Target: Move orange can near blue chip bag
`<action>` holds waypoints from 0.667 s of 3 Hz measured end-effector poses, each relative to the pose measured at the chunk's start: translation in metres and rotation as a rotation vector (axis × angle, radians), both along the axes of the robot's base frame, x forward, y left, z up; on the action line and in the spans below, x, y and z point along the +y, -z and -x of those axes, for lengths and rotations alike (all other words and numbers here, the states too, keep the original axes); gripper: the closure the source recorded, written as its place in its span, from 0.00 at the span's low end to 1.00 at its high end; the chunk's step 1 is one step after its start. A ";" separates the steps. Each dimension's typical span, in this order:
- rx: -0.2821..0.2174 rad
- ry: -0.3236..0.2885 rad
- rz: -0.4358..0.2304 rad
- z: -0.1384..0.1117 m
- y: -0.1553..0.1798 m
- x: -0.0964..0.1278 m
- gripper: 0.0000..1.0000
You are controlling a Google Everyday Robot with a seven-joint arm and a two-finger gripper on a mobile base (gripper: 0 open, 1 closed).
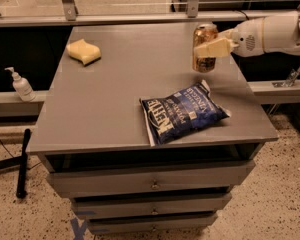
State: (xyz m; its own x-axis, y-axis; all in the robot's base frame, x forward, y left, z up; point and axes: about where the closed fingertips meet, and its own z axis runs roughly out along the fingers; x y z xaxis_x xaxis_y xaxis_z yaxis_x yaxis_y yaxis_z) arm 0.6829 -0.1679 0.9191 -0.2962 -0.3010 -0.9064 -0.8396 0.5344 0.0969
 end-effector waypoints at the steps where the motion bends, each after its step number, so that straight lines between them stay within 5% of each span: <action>1: 0.001 -0.027 -0.049 0.021 0.013 -0.010 1.00; 2: -0.018 -0.068 -0.068 0.027 0.027 -0.017 1.00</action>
Offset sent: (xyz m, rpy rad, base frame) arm -0.0347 -0.0348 -0.0416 0.0881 -0.0530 0.1078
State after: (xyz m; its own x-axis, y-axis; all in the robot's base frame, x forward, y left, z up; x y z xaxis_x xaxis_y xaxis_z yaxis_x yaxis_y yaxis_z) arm 0.6562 -0.1851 0.8925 -0.2604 -0.2572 -0.9306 -0.8755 0.4692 0.1153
